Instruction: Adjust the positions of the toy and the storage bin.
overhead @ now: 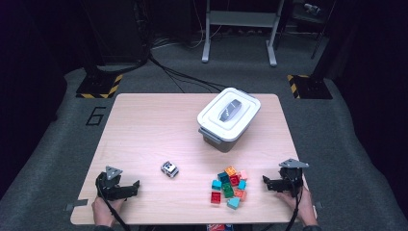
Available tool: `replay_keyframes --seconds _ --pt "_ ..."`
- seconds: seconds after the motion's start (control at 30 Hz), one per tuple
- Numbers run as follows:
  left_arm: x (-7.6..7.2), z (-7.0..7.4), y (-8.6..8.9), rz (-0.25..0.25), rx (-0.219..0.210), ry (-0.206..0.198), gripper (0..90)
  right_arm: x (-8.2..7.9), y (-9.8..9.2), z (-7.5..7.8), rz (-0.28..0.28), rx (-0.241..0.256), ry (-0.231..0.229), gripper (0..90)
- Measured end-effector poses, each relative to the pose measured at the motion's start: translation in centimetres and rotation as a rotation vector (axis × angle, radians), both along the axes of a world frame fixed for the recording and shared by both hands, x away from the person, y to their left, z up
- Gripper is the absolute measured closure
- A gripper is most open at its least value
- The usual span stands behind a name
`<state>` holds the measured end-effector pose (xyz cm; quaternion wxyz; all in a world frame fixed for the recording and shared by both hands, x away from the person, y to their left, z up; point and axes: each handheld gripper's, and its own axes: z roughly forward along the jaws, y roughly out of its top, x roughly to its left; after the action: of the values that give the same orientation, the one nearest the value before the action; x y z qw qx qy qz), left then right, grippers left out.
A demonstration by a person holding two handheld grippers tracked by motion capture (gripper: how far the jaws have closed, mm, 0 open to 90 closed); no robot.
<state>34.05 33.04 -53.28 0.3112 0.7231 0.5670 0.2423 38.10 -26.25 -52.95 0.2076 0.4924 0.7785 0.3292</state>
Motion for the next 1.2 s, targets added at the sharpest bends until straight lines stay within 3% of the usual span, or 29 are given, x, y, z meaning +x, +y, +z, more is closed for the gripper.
replay_keyframes --seconds 0.3,0.57,0.63,0.67,0.73,1.0,1.2 --pt "0.2 0.0 0.0 0.001 -0.001 0.002 0.0 0.1 -0.3 0.0 0.025 -0.001 0.002 0.0" --pt "0.2 0.1 -0.3 0.036 0.004 0.012 0.0 -0.3 -0.4 0.0 -0.004 0.005 0.005 0.0" --pt "0.1 0.3 -0.3 0.050 -0.006 0.027 0.0 -0.3 -0.4 0.0 -0.004 0.006 0.005 0.0" --pt "0.0 0.3 -0.5 0.058 -0.032 0.019 0.0 -0.3 -0.4 0.0 -0.004 0.006 0.005 0.0" --pt "0.0 0.5 -0.9 0.053 -0.055 0.017 0.1 -0.3 -0.4 0.0 -0.003 0.006 0.005 0.0" --pt "0.4 1.3 -3.1 0.002 -0.049 -0.013 0.1 -0.3 -0.5 0.0 0.000 0.006 0.005 0.0" --pt "1.1 2.2 -5.7 -0.072 -0.042 -0.032 0.1 -0.3 -0.5 0.0 0.002 0.004 0.006 0.0"
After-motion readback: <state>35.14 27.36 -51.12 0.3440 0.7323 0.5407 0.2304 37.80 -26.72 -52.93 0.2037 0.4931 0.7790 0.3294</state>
